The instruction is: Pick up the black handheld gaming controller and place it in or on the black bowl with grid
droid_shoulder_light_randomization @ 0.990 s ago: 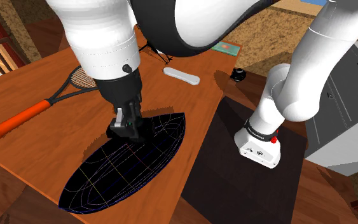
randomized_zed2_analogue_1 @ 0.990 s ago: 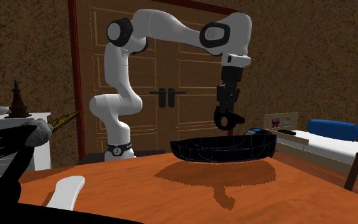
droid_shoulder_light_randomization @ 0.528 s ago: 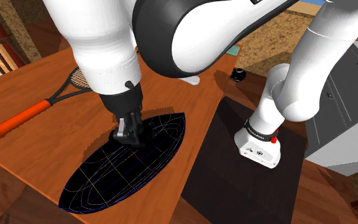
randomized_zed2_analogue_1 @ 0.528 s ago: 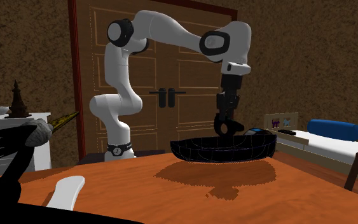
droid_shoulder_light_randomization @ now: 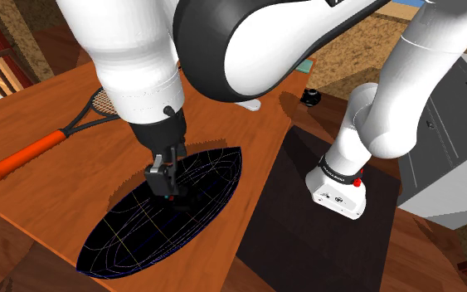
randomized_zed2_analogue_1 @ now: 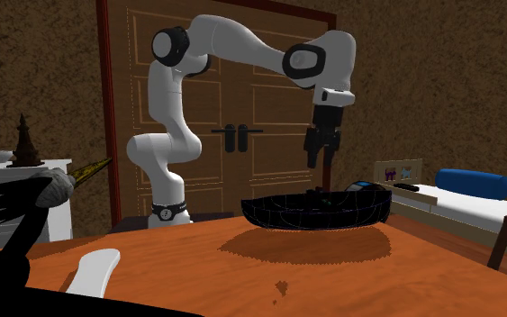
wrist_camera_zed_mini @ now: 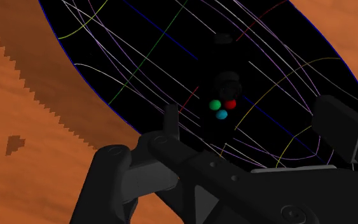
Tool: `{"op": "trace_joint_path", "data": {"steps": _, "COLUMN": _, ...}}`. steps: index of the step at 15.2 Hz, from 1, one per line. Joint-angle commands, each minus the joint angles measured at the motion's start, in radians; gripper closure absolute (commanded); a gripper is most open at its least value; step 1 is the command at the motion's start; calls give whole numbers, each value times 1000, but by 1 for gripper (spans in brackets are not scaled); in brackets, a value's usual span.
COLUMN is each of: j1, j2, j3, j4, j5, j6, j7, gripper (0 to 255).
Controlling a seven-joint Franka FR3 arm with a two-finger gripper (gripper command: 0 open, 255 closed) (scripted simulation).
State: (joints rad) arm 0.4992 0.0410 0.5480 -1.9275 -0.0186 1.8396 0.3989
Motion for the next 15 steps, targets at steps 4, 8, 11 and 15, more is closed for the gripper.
{"op": "trace_joint_path", "data": {"steps": 4, "j1": 0, "j2": -2, "j3": 0, "j4": 32, "j5": 1, "j6": -33, "j7": -1, "gripper": 0}}
{"op": "trace_joint_path", "data": {"steps": 8, "j1": 1, "j2": 1, "j3": 1, "j4": 129, "j5": 0, "j6": -128, "j7": 0, "gripper": 0}}
{"op": "trace_joint_path", "data": {"steps": 11, "j1": 1, "j2": 1, "j3": 1, "j4": 129, "j5": 0, "j6": -128, "j7": 0, "gripper": 0}}
{"op": "trace_joint_path", "data": {"steps": 15, "j1": 1, "j2": 1, "j3": 1, "j4": 129, "j5": 0, "j6": -128, "j7": 0, "gripper": 0}}
